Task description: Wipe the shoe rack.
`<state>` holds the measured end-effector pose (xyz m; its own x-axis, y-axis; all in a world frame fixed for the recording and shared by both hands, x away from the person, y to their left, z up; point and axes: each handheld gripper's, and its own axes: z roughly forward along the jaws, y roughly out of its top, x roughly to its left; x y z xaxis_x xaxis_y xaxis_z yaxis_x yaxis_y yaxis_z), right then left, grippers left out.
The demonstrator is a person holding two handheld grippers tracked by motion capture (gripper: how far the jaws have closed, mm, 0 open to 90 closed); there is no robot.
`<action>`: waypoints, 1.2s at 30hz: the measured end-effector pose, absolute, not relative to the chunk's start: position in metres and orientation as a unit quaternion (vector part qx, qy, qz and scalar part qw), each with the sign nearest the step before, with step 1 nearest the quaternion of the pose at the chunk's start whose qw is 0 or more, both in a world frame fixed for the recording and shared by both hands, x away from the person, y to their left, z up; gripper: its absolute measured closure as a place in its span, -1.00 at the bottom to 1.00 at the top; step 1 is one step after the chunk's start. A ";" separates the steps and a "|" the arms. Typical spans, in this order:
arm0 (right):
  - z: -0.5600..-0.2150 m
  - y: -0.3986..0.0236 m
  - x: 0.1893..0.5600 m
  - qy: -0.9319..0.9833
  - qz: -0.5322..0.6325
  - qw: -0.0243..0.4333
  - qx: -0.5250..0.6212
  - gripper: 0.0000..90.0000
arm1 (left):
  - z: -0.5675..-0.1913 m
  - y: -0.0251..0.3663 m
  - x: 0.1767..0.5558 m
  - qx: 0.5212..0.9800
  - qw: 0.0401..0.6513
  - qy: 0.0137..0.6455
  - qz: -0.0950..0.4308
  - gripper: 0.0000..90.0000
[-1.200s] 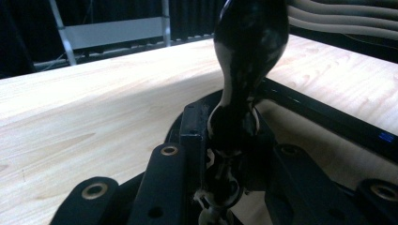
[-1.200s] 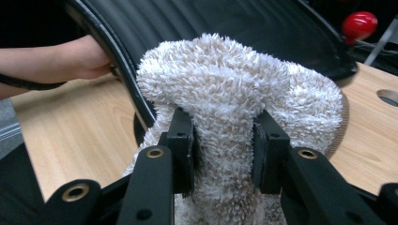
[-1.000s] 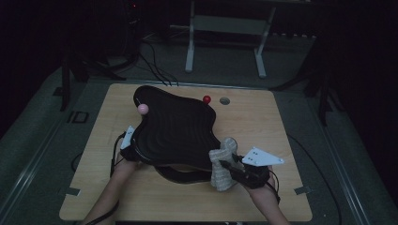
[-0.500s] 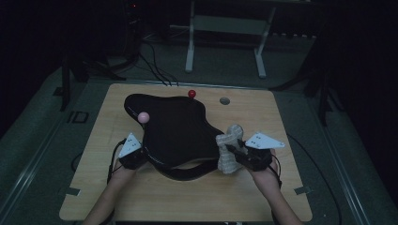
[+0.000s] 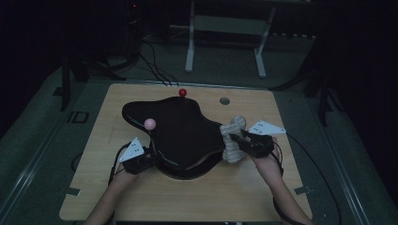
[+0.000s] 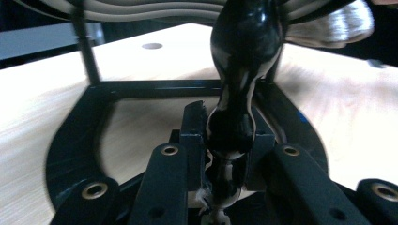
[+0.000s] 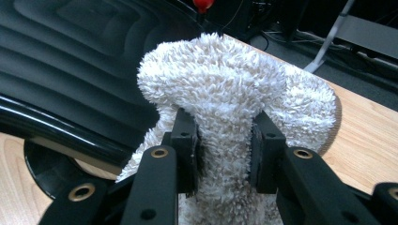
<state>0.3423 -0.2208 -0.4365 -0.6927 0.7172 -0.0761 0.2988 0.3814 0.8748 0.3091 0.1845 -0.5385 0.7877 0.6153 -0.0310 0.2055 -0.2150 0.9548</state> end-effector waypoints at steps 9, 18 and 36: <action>-0.435 -0.221 0.341 0.801 0.453 0.232 0.315 0.52 | -0.528 0.194 0.295 0.736 0.567 0.311 0.199 0.16; -0.433 -0.219 0.336 0.801 0.462 0.219 0.312 0.42 | -0.500 0.197 0.279 0.709 0.588 0.323 0.219 0.20; -0.449 -0.229 0.332 0.797 0.455 0.213 0.334 0.57 | -0.488 0.192 0.278 0.707 0.589 0.317 0.230 0.67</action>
